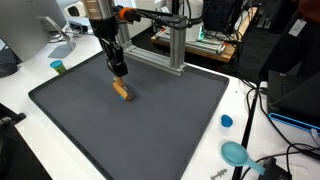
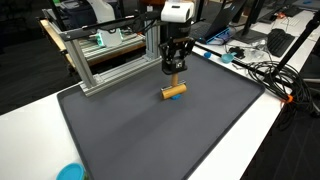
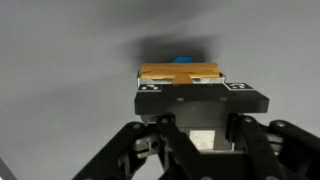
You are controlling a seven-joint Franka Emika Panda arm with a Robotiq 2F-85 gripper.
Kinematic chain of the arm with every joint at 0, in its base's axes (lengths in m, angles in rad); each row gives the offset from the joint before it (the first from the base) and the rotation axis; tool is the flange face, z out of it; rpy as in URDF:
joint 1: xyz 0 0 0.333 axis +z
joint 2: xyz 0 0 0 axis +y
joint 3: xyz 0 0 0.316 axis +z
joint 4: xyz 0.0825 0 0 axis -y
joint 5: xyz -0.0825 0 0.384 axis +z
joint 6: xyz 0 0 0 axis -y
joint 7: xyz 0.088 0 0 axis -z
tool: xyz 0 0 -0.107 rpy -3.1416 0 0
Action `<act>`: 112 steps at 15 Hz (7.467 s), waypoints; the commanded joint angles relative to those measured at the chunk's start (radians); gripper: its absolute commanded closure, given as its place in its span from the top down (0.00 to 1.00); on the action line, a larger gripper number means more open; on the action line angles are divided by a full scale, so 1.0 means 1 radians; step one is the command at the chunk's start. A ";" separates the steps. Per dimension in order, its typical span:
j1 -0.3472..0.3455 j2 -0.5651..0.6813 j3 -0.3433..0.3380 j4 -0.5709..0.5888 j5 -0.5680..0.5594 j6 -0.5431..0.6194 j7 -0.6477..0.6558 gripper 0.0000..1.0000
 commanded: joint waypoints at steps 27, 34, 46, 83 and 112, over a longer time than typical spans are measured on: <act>0.001 0.113 -0.001 0.054 0.006 0.107 -0.171 0.22; -0.007 0.054 0.016 0.029 0.019 0.144 -0.243 0.22; -0.059 -0.024 0.096 -0.050 0.165 0.314 -0.393 0.22; -0.053 0.003 0.049 -0.041 0.166 0.017 -0.358 0.22; -0.019 -0.027 -0.018 -0.061 0.050 0.118 -0.218 0.22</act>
